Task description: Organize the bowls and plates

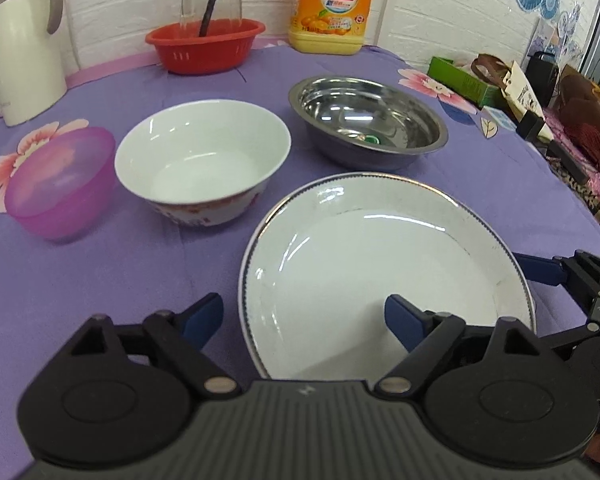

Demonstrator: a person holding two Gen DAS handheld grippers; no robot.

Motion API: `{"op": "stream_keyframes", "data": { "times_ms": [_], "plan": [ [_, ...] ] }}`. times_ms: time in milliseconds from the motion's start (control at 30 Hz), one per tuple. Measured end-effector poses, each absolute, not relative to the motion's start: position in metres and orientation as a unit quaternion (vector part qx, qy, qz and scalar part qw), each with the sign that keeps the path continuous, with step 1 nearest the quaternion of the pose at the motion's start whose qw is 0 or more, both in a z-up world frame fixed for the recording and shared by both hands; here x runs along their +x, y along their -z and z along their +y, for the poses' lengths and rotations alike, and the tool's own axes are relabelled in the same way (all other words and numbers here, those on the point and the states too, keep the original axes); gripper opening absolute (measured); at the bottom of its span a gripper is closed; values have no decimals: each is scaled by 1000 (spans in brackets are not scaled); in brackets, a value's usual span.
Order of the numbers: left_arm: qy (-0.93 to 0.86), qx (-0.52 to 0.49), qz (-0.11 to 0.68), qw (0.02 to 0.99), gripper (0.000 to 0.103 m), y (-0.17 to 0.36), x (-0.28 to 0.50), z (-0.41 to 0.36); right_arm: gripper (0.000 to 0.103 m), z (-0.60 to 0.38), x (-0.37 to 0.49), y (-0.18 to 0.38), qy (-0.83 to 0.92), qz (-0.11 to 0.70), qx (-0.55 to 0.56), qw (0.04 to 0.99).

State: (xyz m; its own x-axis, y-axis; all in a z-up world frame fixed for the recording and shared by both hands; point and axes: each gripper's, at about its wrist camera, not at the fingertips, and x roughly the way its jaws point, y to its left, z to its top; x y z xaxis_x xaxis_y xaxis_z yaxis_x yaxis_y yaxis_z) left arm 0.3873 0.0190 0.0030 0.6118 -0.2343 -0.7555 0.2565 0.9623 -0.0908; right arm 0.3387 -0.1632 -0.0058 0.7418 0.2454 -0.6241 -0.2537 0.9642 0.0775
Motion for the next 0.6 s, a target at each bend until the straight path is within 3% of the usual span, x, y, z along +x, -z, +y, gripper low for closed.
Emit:
{"op": "stream_keyframes", "data": {
  "times_ms": [200, 267, 300, 333, 400, 500, 600],
  "plan": [
    [126, 16, 420, 899, 86, -2, 389, 21, 103, -168, 335, 3, -131, 350, -8, 927],
    [132, 22, 416, 899, 81, -1, 388, 17, 103, -161, 334, 4, -133, 351, -13, 927],
    [152, 21, 415, 897, 67, -3, 386, 13, 103, -156, 332, 3, -141, 350, -18, 926],
    [159, 19, 421, 893, 64, -5, 386, 10, 103, -148, 330, 3, -158, 351, -23, 923],
    [153, 10, 426, 892, 63, -5, 386, 11, 103, -135, 325, 2, -148, 354, -34, 923],
    [154, -3, 428, 890, 54, -6, 383, 15, 103, -145, 322, -1, -154, 352, -3, 923],
    [157, 3, 422, 893, 54, -9, 373, 11, 103, -149, 317, -4, -151, 355, 5, 923]
  ]
}}
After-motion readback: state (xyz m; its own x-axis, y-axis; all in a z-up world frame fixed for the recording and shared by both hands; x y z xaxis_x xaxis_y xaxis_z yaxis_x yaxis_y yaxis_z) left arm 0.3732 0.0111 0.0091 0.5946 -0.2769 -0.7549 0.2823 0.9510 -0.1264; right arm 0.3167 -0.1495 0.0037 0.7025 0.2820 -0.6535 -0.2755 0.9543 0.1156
